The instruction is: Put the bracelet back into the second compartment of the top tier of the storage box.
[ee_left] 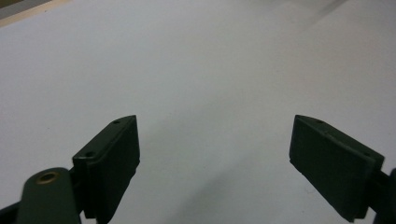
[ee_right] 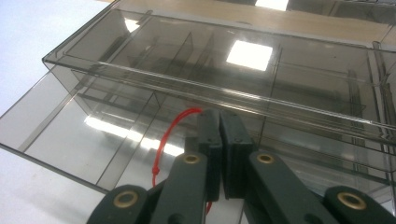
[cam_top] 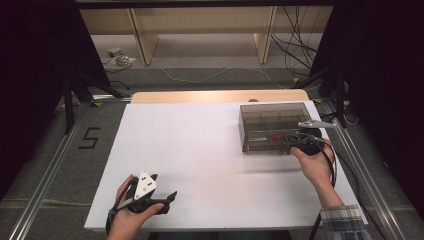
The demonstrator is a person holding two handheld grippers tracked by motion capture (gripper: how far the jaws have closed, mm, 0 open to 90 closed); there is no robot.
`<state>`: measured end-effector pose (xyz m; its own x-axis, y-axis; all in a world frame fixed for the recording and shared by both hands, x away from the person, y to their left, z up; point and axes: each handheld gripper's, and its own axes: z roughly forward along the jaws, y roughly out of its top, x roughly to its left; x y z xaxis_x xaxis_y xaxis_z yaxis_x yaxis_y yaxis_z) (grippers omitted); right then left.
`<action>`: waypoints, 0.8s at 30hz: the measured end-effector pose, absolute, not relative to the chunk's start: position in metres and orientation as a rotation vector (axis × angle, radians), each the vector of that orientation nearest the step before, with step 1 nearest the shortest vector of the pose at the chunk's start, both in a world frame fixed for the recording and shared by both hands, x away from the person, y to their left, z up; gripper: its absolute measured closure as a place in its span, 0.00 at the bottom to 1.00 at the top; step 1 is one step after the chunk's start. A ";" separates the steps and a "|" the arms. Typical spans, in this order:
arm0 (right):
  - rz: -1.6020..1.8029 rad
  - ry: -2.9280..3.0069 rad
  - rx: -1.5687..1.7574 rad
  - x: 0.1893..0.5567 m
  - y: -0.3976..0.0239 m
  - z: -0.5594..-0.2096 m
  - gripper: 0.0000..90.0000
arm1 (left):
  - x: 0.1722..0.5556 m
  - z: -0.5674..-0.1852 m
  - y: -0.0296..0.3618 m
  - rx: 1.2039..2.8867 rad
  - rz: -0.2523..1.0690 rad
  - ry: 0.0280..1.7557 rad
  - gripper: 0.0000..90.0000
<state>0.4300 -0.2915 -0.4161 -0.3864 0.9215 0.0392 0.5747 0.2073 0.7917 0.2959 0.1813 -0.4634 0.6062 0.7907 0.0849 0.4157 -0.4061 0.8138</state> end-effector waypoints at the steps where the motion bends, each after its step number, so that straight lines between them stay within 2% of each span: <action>1: 1.036 2.045 1.383 0.430 -0.292 -0.416 0.98 | 0.296 -0.464 0.181 2.040 0.601 0.951 0.18; 14: 1.020 2.042 1.375 0.433 -0.291 -0.418 0.98 | 0.296 -0.464 0.181 2.041 0.596 0.950 0.18; 24: 1.030 2.039 1.365 0.431 -0.291 -0.416 0.93 | 0.296 -0.464 0.180 2.041 0.595 0.950 0.18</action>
<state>0.4307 -0.2914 -0.4165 -0.3903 0.9204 0.0208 0.5628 0.2207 0.7966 0.2963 0.1801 -0.4639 0.6090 0.7890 0.0813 0.4179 -0.4063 0.8126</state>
